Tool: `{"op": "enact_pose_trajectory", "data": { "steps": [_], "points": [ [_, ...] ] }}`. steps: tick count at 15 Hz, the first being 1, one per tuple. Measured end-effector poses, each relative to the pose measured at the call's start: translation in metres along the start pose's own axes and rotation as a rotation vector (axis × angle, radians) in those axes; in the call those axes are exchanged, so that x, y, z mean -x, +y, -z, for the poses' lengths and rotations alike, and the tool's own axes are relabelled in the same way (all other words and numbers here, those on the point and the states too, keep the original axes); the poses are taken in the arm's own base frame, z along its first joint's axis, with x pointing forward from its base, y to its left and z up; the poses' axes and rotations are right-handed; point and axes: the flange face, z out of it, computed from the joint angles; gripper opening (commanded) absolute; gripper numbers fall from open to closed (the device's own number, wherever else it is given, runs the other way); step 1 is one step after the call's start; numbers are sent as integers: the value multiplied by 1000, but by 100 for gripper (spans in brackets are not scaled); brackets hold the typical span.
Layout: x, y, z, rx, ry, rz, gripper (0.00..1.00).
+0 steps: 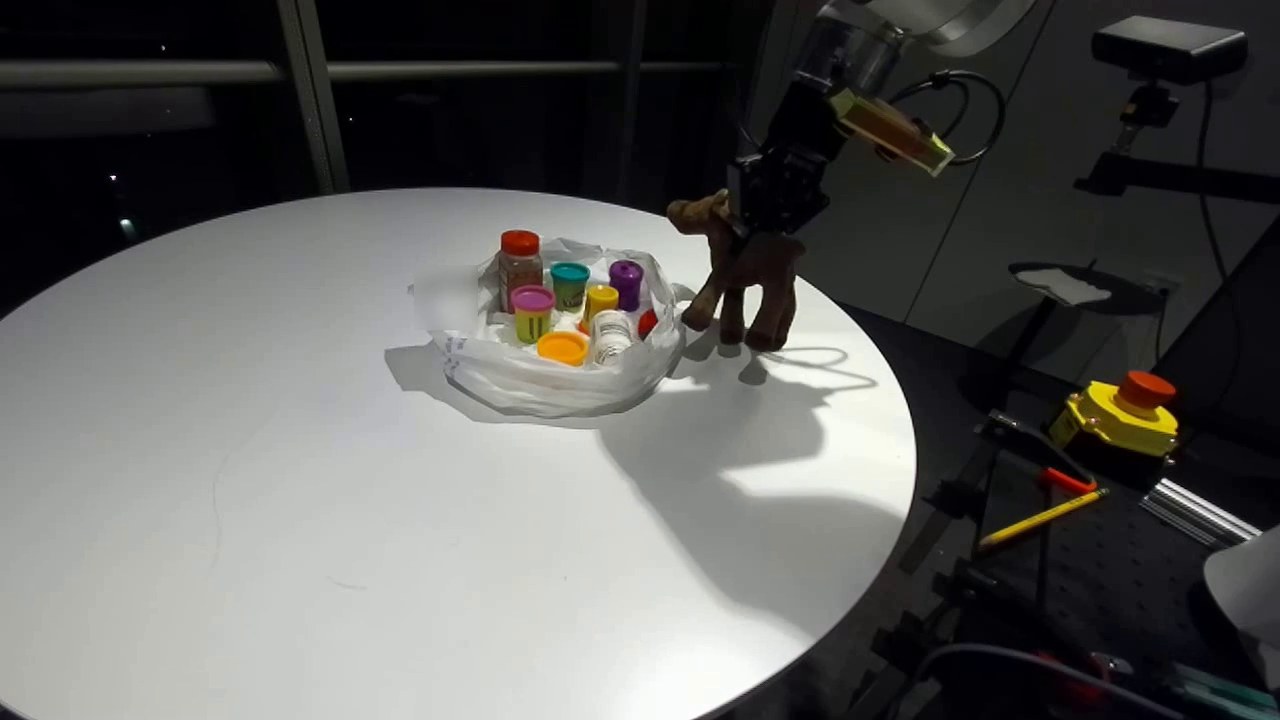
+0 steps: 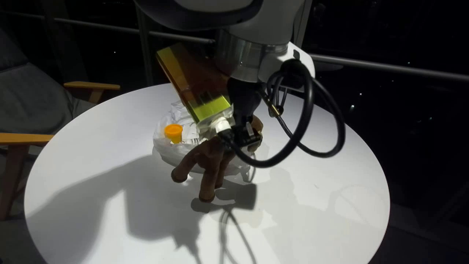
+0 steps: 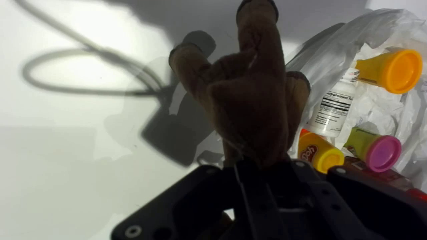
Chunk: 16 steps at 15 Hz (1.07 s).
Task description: Remove the things from the plastic bag and put them on the table
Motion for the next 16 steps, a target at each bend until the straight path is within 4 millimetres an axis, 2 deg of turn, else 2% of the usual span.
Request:
{"op": "enact_pose_trajectory", "data": {
  "steps": [3, 4, 6, 8, 11, 14, 16],
  "points": [
    [-5, 23, -11, 26, 15, -74, 6],
    [-7, 30, -15, 39, 18, -99, 33],
    [-13, 41, -21, 66, 22, -139, 32],
    [-19, 44, -20, 90, 30, -158, 48],
    [-28, 32, -7, 133, 70, -160, 74],
    [-32, 1, 18, 200, 146, -135, 98],
    [-33, -26, 34, 237, 197, -98, 100]
  ]
}}
